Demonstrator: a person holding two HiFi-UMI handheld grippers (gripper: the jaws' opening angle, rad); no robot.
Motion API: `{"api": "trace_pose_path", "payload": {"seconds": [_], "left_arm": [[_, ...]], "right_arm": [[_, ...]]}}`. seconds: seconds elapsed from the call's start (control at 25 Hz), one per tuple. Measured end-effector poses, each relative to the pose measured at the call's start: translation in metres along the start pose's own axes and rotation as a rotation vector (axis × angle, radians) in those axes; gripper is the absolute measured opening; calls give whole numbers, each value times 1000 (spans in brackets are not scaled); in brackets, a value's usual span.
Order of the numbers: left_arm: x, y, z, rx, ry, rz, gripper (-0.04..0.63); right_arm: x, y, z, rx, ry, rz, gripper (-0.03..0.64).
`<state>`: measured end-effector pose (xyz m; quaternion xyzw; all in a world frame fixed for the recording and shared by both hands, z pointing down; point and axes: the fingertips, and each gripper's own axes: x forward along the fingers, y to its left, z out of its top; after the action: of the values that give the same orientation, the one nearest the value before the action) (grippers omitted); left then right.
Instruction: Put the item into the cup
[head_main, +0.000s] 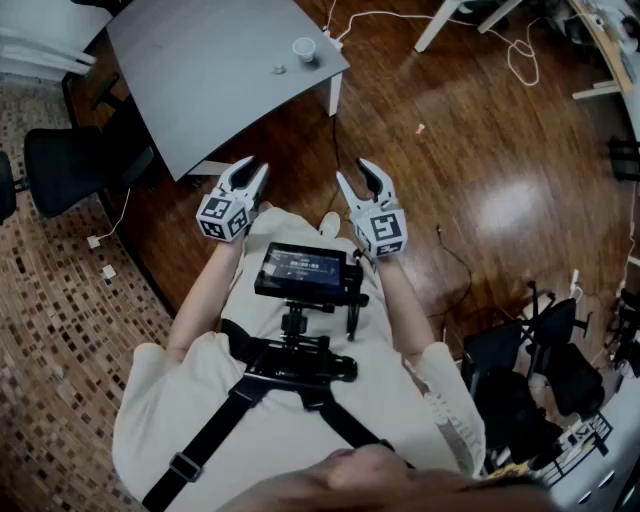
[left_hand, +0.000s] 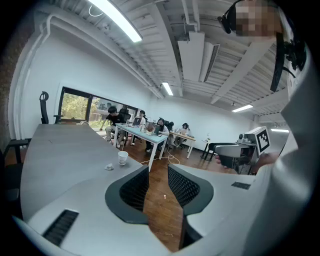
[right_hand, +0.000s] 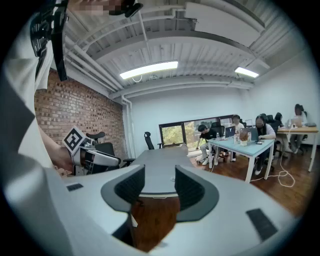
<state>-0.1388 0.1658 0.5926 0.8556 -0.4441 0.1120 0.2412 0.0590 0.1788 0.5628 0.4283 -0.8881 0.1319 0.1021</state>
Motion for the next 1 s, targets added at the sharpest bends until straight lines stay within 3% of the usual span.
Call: {"api": "trace_pose_path", "payload": {"seconds": [0.4, 0.76, 1.0], "left_arm": [[31, 4, 1, -9, 14, 32, 120], [130, 90, 20, 32, 100, 28, 135], [196, 141, 25, 59, 201, 11, 143]], "right_arm": [[10, -32, 8, 14, 15, -6, 201], [95, -84, 15, 26, 55, 4, 201], [161, -124, 30, 31, 101, -2, 201]]}}
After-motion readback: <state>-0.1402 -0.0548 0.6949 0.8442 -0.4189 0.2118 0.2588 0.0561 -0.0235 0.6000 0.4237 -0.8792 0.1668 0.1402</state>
